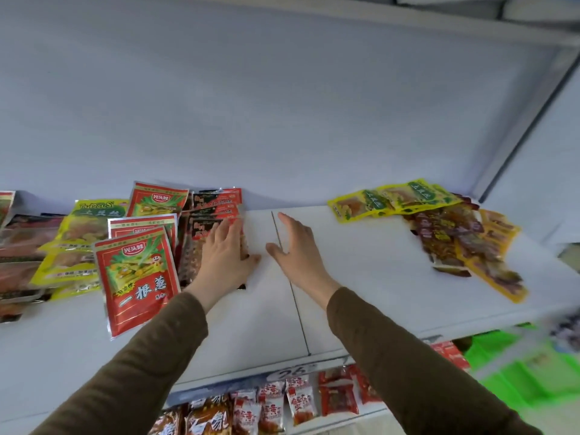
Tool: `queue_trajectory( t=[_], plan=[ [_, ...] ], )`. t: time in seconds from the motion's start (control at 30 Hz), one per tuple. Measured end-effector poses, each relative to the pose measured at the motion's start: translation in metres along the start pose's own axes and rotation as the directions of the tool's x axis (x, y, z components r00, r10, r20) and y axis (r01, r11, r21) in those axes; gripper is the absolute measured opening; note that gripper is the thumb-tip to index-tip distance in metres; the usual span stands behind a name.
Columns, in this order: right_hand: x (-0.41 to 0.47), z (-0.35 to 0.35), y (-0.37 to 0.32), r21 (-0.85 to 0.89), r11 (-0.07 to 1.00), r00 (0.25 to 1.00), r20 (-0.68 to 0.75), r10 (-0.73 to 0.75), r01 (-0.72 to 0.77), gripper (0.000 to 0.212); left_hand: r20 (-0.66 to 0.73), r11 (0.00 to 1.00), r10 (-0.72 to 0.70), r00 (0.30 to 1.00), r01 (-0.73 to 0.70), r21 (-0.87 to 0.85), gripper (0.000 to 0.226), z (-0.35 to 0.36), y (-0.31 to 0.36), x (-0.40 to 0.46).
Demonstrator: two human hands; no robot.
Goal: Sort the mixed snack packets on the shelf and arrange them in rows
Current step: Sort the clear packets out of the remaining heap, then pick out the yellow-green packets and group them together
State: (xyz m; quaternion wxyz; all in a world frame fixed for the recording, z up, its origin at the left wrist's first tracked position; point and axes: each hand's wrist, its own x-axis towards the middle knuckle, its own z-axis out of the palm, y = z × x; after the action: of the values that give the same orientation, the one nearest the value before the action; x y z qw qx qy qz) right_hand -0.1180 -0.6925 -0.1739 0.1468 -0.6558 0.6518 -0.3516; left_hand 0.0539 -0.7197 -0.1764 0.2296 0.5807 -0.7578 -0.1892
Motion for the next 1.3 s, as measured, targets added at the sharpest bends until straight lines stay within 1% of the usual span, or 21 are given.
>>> queue_trajectory(
  t=[0.1,0.2,0.33,0.43,0.63,0.77,0.9,1.0,1.07,1.1,1.13,1.17,1.2,1.23,1.27,1.3],
  plan=[
    [-0.009,-0.030,0.023,-0.189,0.981,0.999,0.002,-0.051,0.050,0.063,0.027,0.995,0.071,0.997,-0.073,0.074,0.081,0.013,0.026,0.004],
    [-0.019,-0.061,0.051,-0.307,0.950,0.998,0.011,-0.060,0.060,0.061,0.047,0.982,0.142,0.989,-0.147,0.121,0.076,0.035,0.059,0.007],
    [-0.034,-0.106,0.095,-0.364,0.930,0.999,0.032,-0.042,0.051,0.059,0.078,0.967,0.191,0.978,-0.201,0.153,0.073,0.073,0.112,0.009],
    [-0.046,-0.143,0.132,-0.403,0.913,0.997,0.062,-0.046,0.068,0.058,0.102,0.964,0.218,0.971,-0.231,0.136,0.073,0.105,0.157,0.008],
    [-0.057,-0.216,0.202,-0.422,0.904,0.996,0.079,-0.046,0.075,0.054,0.094,0.967,0.228,0.969,-0.236,0.094,0.071,0.161,0.237,0.009],
    [-0.049,-0.243,0.233,-0.350,0.934,0.996,0.078,-0.044,0.069,0.053,0.118,0.971,0.218,0.969,-0.228,0.073,0.072,0.182,0.267,0.016],
    [-0.030,-0.255,0.251,-0.287,0.956,0.998,0.056,-0.042,0.056,0.052,0.103,0.971,0.226,0.969,-0.232,0.054,0.071,0.192,0.286,0.034],
    [-0.011,-0.259,0.258,-0.144,0.989,0.999,0.016,0.030,-0.027,0.055,0.077,0.963,0.256,0.964,-0.261,0.062,0.071,0.196,0.295,0.054],
    [0.001,-0.259,0.262,0.031,0.991,0.991,-0.005,0.130,-0.130,0.064,0.055,0.960,0.271,0.961,-0.274,0.064,0.070,0.200,0.299,0.067],
    [0.008,-0.260,0.265,0.182,0.962,0.979,0.004,0.206,-0.203,0.071,0.048,0.958,0.274,0.960,-0.277,0.067,0.070,0.203,0.301,0.073],
    [0.015,-0.260,0.267,0.365,0.888,0.957,0.026,0.290,-0.279,0.077,0.047,0.958,0.275,0.960,-0.278,0.069,0.070,0.205,0.302,0.079],
    [0.022,-0.259,0.269,0.542,0.767,0.925,0.056,0.375,-0.344,0.082,0.045,0.959,0.273,0.961,-0.275,0.066,0.071,0.209,0.304,0.084],
    [0.031,-0.258,0.271,0.691,0.611,0.882,0.085,0.463,-0.387,0.083,0.042,0.962,0.265,0.963,-0.268,0.058,0.072,0.213,0.305,0.087],
    [0.041,-0.257,0.274,0.799,0.441,0.826,0.119,0.551,-0.409,0.084,0.044,0.965,0.254,0.966,-0.256,0.050,0.073,0.217,0.307,0.091],
    [0.052,-0.256,0.276,0.869,0.282,0.767,0.158,0.622,-0.408,0.084,0.047,0.969,0.242,0.969,-0.244,0.045,0.075,0.220,0.308,0.095],
    [0.064,-0.255,0.278,0.900,0.160,0.710,0.199,0.676,-0.405,0.084,0.045,0.971,0.235,0.971,-0.237,0.042,0.076,0.222,0.310,0.099]
  ],
)
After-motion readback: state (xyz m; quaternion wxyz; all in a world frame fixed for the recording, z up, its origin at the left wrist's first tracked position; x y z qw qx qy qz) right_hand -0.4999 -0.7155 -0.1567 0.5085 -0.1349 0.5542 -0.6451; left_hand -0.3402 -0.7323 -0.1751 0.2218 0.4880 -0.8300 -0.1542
